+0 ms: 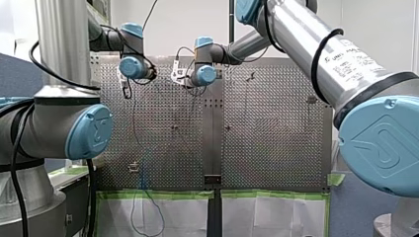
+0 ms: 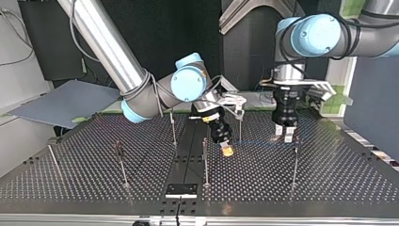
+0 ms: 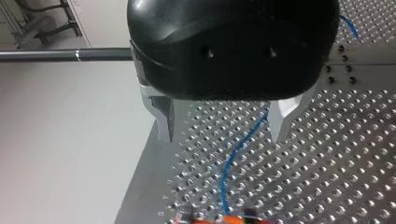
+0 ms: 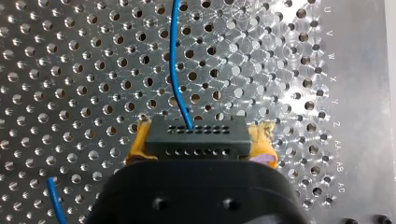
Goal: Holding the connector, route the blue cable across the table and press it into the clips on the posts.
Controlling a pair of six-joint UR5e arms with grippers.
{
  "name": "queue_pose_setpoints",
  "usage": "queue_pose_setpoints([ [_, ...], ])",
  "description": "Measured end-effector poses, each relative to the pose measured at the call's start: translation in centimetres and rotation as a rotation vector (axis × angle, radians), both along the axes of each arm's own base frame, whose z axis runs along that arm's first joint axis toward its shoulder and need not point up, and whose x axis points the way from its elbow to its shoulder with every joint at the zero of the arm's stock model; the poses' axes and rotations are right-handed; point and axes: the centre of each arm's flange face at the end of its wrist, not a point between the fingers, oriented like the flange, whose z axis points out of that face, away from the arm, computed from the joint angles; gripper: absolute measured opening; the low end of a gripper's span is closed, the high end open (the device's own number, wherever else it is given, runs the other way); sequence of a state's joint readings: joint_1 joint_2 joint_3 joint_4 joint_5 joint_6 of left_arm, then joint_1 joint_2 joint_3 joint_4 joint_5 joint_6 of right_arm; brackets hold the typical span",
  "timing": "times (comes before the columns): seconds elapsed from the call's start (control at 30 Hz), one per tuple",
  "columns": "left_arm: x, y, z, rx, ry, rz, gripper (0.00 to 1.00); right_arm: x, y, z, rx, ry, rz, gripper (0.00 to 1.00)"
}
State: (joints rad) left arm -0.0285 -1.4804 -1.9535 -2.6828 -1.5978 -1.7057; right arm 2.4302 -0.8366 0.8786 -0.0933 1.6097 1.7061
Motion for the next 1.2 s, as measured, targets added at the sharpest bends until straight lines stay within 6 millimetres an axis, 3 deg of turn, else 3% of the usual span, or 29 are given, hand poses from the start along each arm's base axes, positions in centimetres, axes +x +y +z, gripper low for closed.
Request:
queue_pose_setpoints([
  [0.53,4.5,-1.3,-1.7,0.034,0.006,0.043,1.0,-0.7,-1.0,-0.1,0.001,0.008,-0.015,0.0],
  [0.83,5.6,-1.6,-2.6,0.021,-0.005,0.043,1.0,-0.8,-1.2,-0.2,0.0,0.01,-0.019,0.0],
  [0.87,5.7,-1.6,-2.7,0.019,-0.006,0.043,0.85,-0.8,-1.2,-0.2,0.001,0.01,-0.019,0.0],
  [0.9,5.7,-1.6,-2.7,0.017,-0.007,0.043,0.85,-0.8,-1.2,-0.2,0.001,0.01,-0.02,0.0],
  [0.97,5.7,-1.6,-2.6,0.01,-0.01,0.043,0.62,-0.8,-1.3,-0.2,0.001,0.01,-0.02,0.0],
  [1.0,5.7,-1.6,-2.6,0.008,-0.012,0.043,0.62,-0.8,-1.3,-0.2,0.001,0.011,-0.02,0.0],
  [1.03,5.8,-1.6,-2.6,0.006,-0.013,0.042,0.43,-0.8,-1.3,-0.2,0.001,0.01,-0.02,0.0],
  [1.07,5.8,-1.6,-2.6,0.003,-0.014,0.042,0.32,-0.8,-1.3,-0.3,0.001,0.011,-0.02,0.0],
  [1.1,5.8,-1.6,-2.6,0.002,-0.014,0.042,0.32,-0.8,-1.3,-0.3,0.001,0.011,-0.021,0.0],
  [1.17,5.8,-1.6,-2.6,-0.004,-0.015,0.041,0.03,-0.8,-1.3,-0.3,0.001,0.011,-0.02,0.0],
  [1.2,5.8,-1.6,-2.6,-0.006,-0.015,0.04,0.03,-0.8,-1.3,-0.3,0.001,0.012,-0.02,0.0],
])
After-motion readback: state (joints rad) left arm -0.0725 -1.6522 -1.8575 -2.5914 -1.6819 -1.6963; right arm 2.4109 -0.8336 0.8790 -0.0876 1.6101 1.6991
